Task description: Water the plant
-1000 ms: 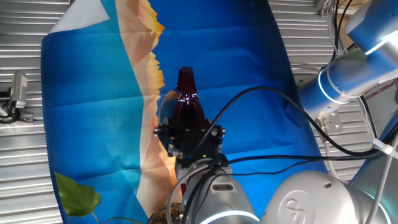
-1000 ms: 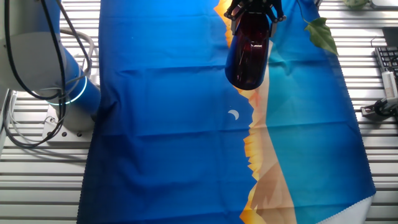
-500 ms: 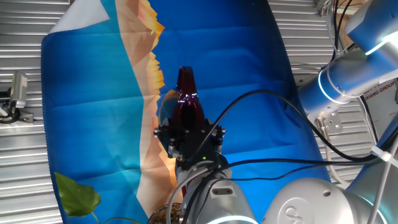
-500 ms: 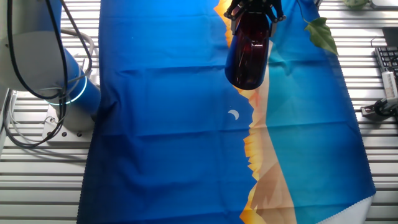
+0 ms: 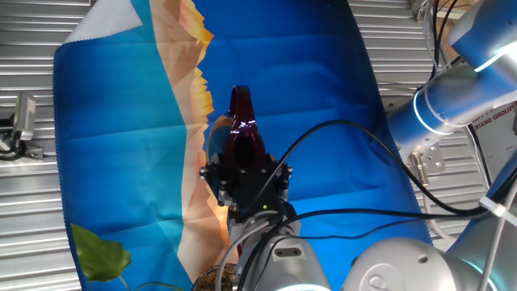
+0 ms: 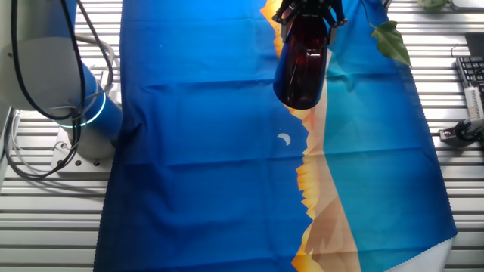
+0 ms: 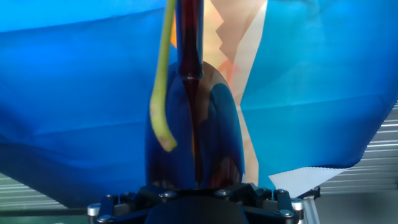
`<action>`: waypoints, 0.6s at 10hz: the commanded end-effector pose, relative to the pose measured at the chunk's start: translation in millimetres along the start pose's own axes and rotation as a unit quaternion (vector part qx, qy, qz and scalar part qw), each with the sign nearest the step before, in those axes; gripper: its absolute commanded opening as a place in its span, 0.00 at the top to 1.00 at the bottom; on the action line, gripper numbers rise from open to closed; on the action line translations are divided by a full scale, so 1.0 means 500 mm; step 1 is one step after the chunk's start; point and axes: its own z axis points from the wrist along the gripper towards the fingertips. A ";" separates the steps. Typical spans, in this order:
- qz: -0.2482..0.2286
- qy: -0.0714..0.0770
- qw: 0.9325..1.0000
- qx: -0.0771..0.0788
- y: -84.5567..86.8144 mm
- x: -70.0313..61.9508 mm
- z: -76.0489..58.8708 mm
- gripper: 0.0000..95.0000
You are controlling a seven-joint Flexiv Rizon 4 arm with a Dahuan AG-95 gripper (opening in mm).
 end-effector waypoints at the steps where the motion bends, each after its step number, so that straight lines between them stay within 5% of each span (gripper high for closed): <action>1: -0.003 0.008 1.000 -0.001 -0.001 0.001 -0.001 1.00; 6: -0.006 0.020 1.000 -0.006 -0.003 0.000 -0.002 1.00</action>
